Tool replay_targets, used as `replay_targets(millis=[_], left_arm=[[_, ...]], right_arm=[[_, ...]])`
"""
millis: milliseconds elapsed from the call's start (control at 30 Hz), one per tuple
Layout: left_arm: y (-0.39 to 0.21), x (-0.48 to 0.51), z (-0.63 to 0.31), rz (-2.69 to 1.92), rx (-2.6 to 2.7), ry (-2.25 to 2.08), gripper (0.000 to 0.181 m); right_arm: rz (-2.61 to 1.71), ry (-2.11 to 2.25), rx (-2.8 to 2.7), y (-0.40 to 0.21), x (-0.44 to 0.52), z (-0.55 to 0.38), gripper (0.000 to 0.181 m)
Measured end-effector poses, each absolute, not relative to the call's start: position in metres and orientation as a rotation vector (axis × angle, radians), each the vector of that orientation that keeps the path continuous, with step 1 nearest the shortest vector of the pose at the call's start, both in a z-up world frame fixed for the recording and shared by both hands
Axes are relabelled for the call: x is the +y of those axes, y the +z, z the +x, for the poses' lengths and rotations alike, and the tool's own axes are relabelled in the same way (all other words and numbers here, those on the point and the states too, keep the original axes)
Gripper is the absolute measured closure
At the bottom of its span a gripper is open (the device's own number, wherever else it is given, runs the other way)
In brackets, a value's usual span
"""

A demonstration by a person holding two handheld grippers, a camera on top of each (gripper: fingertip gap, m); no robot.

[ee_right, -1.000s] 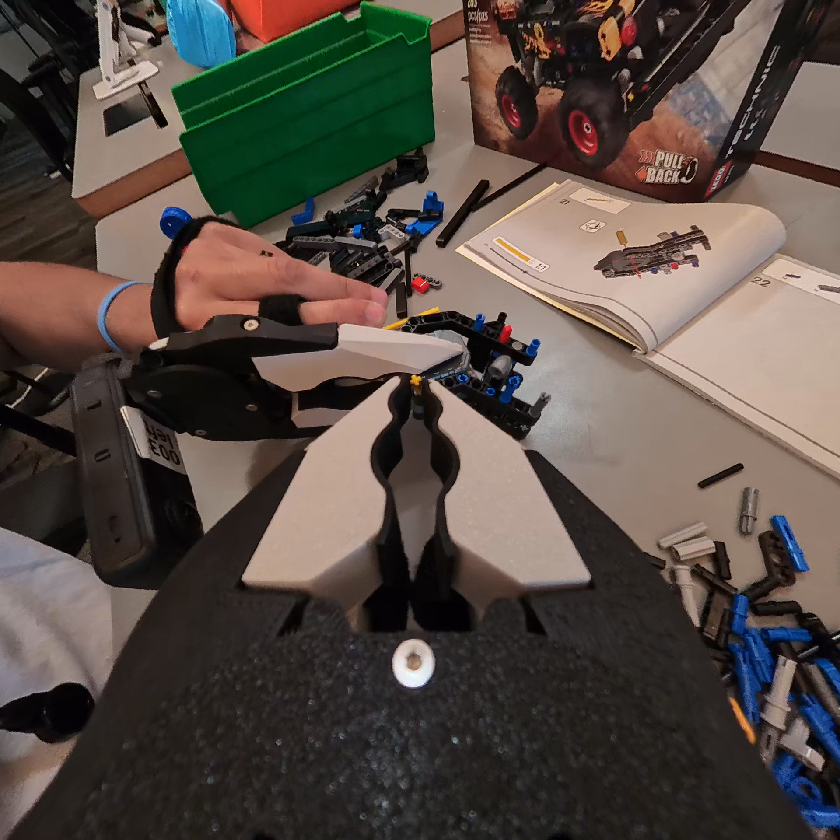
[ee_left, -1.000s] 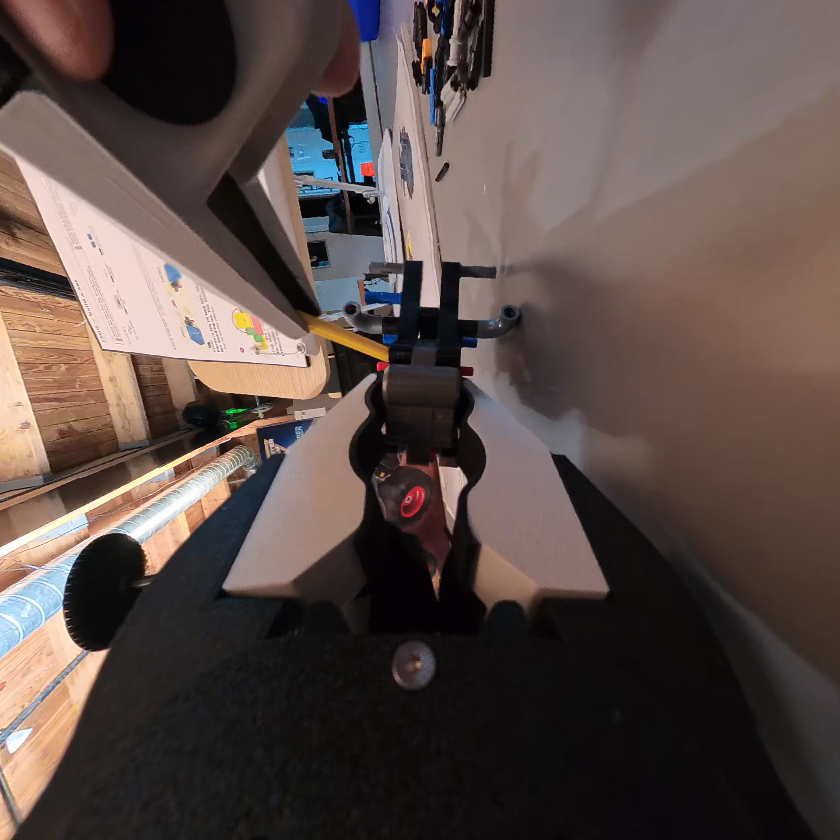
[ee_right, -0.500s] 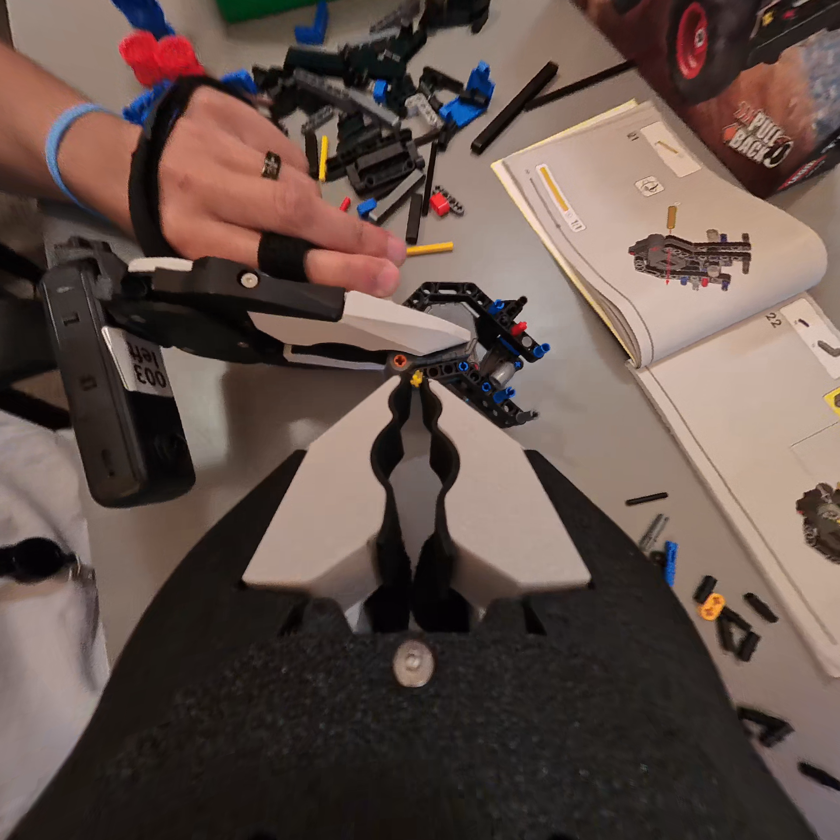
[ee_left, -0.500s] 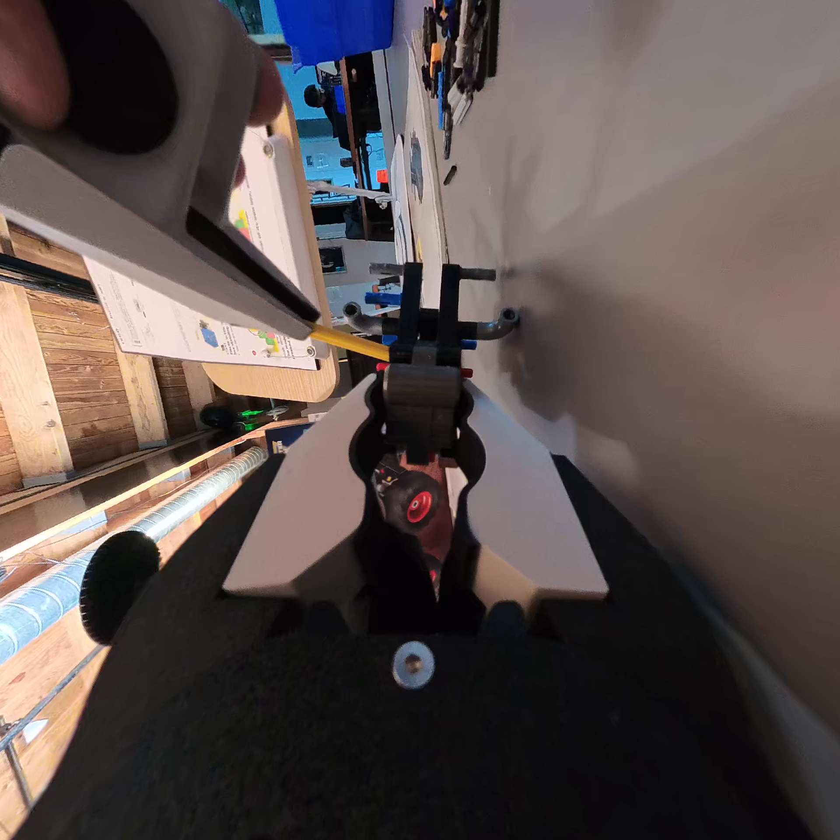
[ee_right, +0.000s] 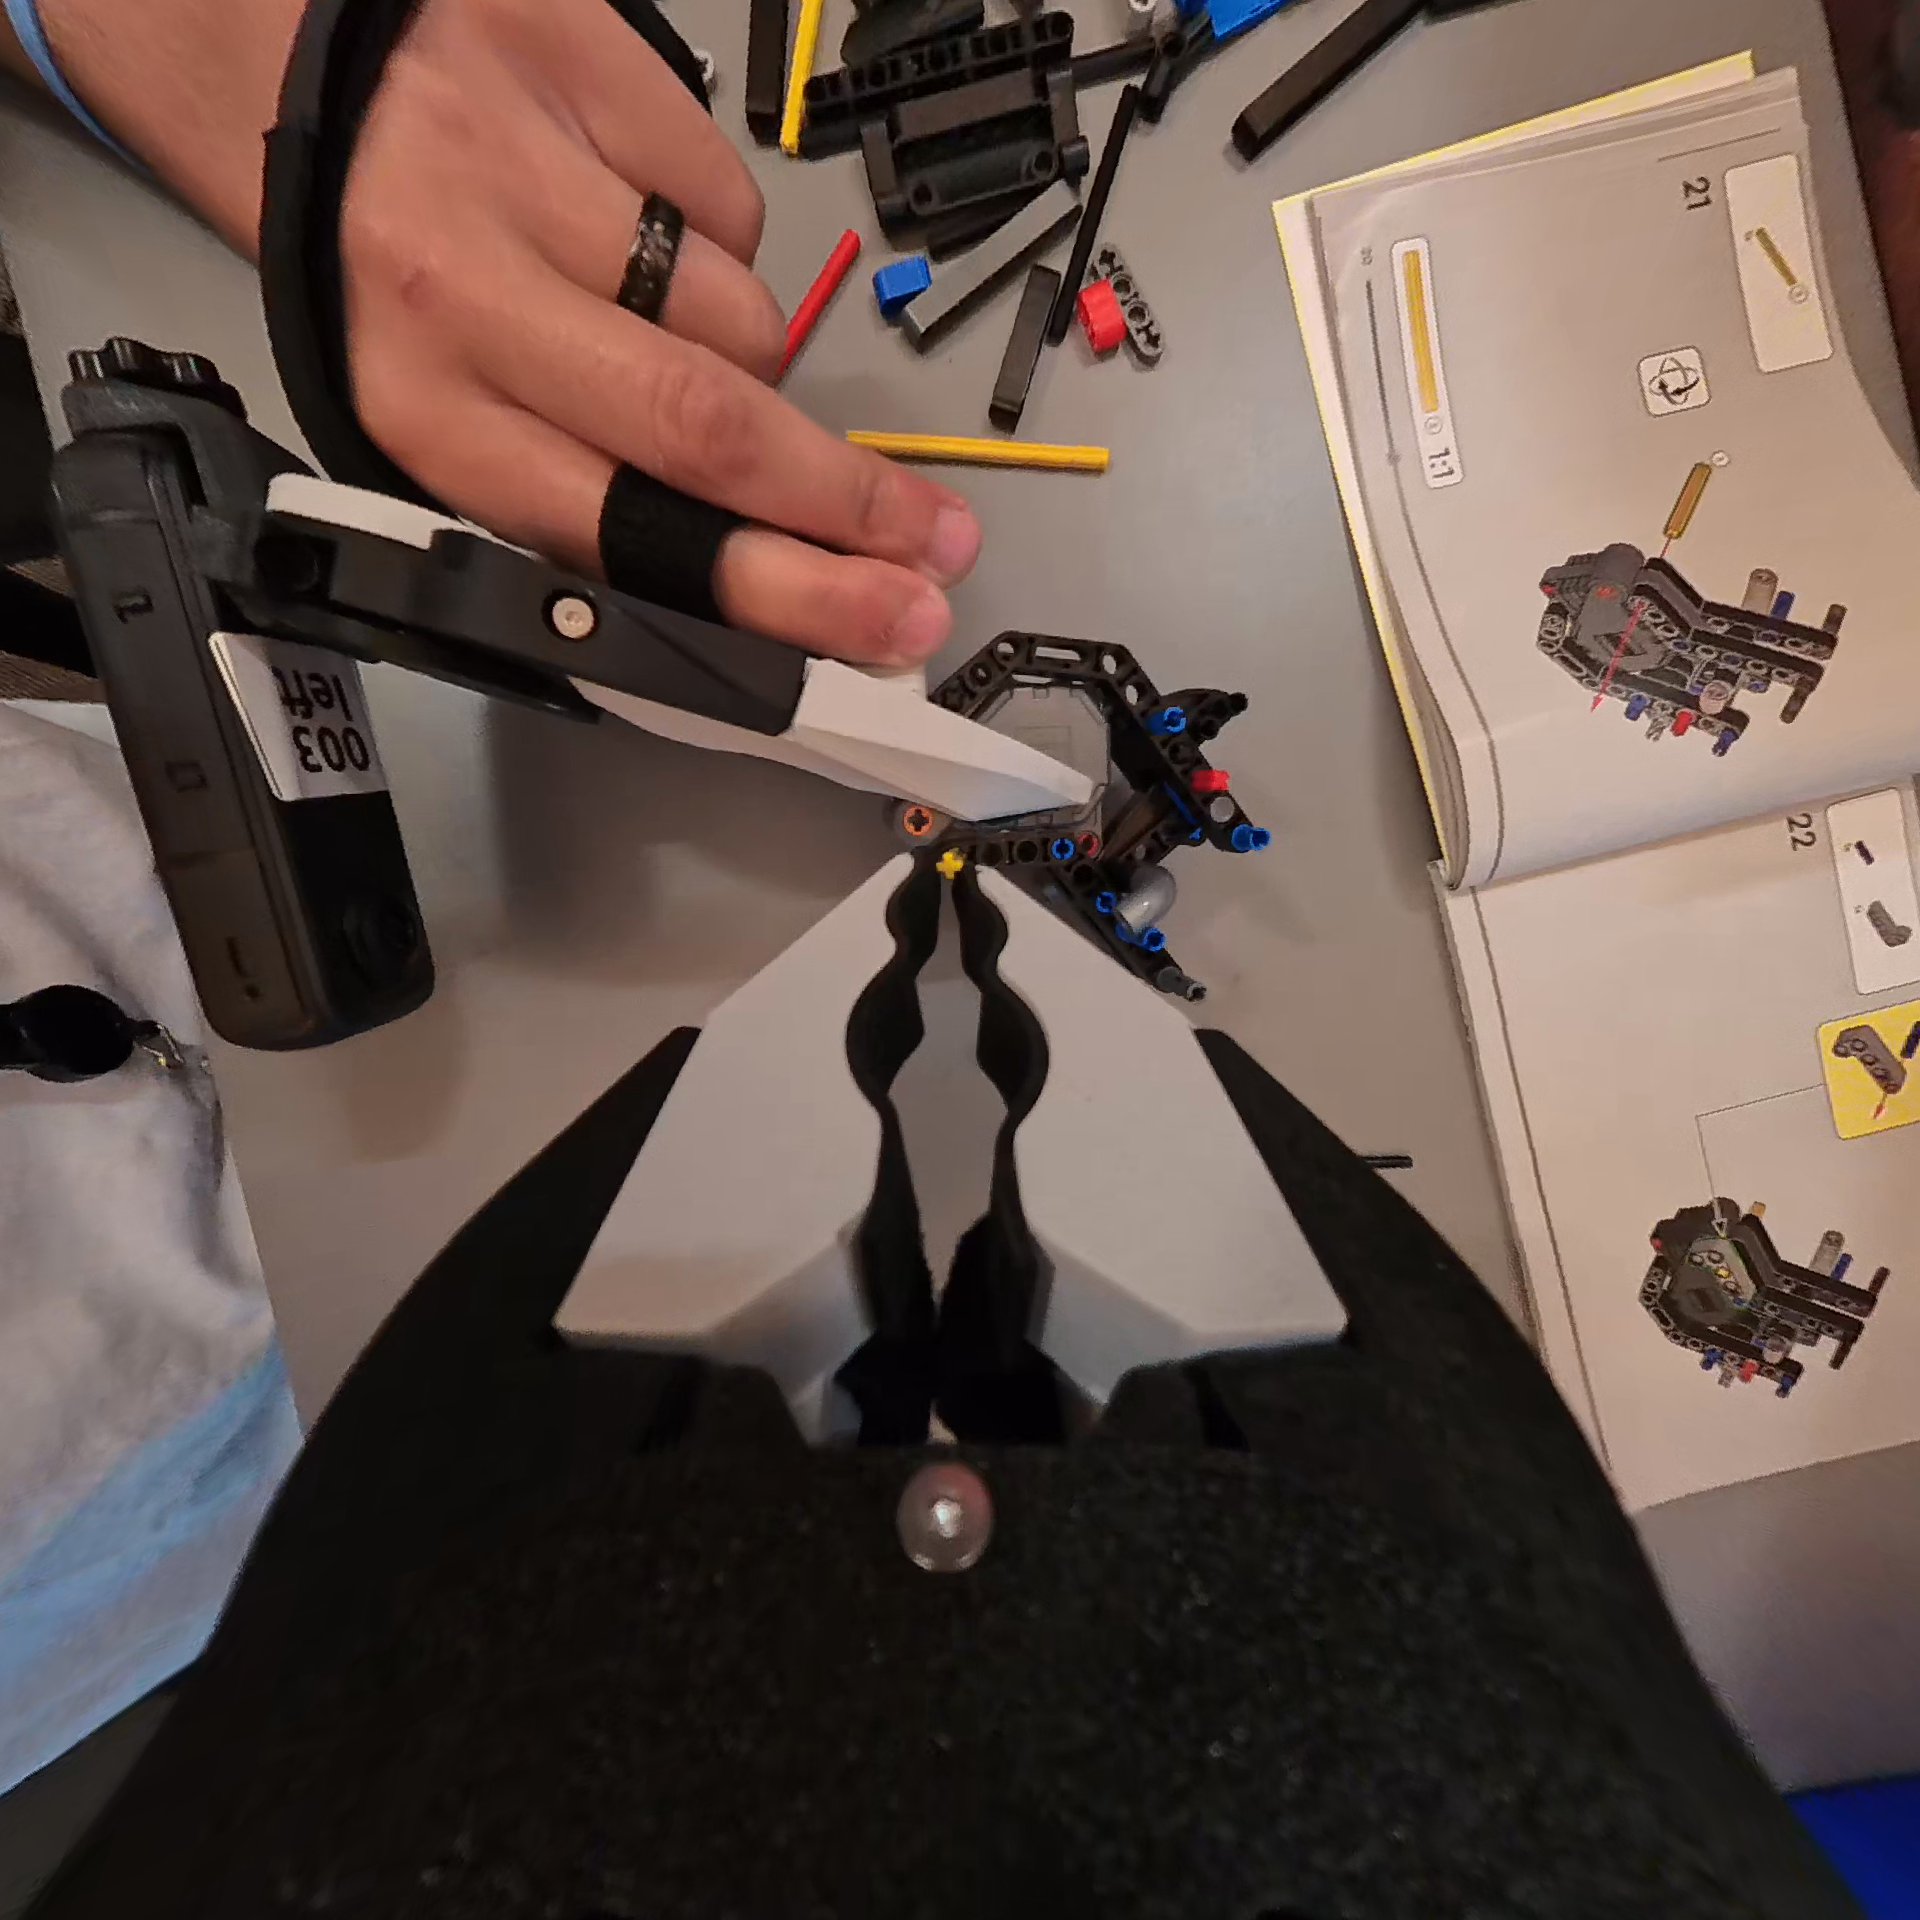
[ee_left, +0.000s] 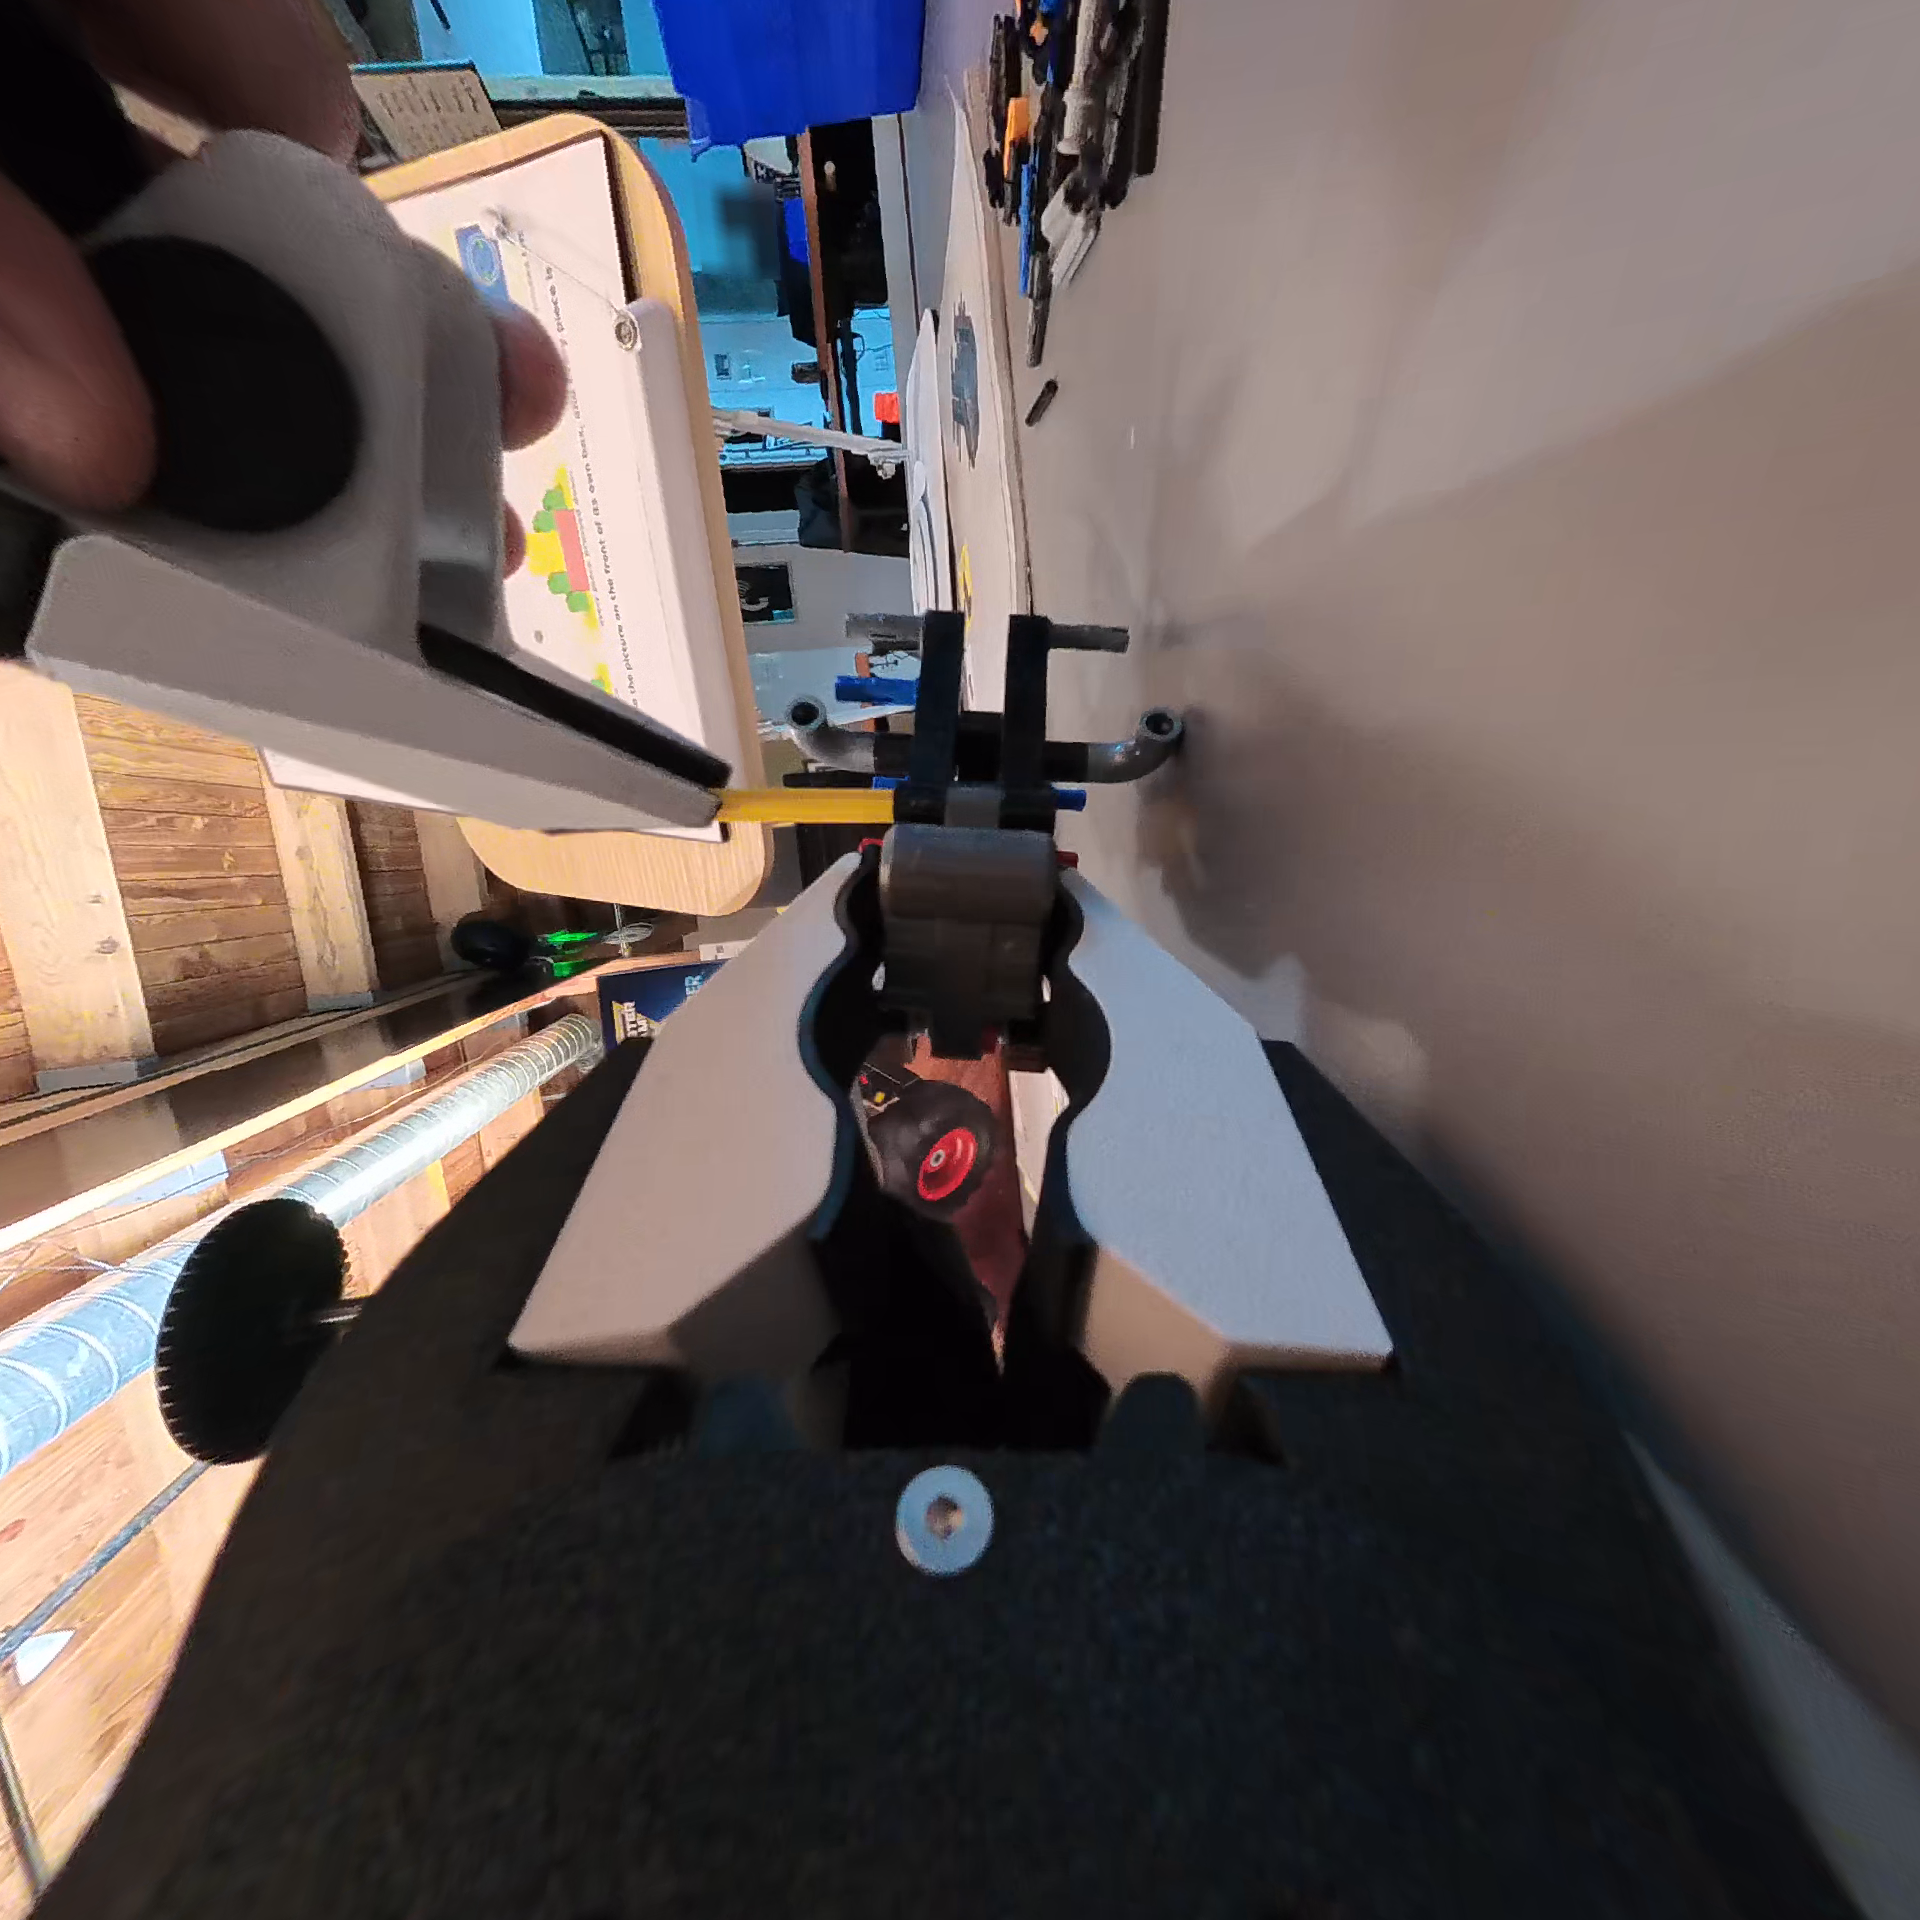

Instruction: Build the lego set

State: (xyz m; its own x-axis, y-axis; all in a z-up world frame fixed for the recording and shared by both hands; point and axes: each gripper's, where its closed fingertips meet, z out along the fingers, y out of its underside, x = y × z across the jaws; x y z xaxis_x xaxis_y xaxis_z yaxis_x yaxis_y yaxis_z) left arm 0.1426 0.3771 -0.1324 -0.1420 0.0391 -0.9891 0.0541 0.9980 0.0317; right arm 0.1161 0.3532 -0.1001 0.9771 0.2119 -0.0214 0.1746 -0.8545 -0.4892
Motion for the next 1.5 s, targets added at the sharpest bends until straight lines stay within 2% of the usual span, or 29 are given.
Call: replay_targets(millis=[33, 367, 600, 1433, 1467, 1500], left_arm=[[-0.132, 0.377, 0.142, 0.073, 1.709, -0.013, 0.155], [-0.133, 0.376, 0.144, 0.052, 1.712, -0.059, 0.155], [-0.125, 0.375, 0.143, -0.005, 1.717, -0.182, 0.155], [-0.116, 0.380, 0.145, -0.021, 1.673, -0.185, 0.155], [-0.113, 0.381, 0.145, -0.055, 1.682, -0.222, 0.155], [-0.112, 0.384, 0.146, -0.121, 1.715, -0.282, 0.155]], right_arm=[[-2.616, 0.117, -0.262, -0.100, 0.353, 0.116, 0.179], [-2.606, 0.182, -0.300, -0.101, 0.353, 0.118, 0.179], [-2.575, 0.395, -0.321, -0.091, 0.352, 0.121, 0.179], [-2.707, 0.271, -0.493, -0.098, 0.359, 0.118, 0.179], [-2.684, 0.247, -0.515, -0.095, 0.360, 0.118, 0.170], [-2.649, 0.212, -0.534, -0.091, 0.361, 0.118, 0.154]])
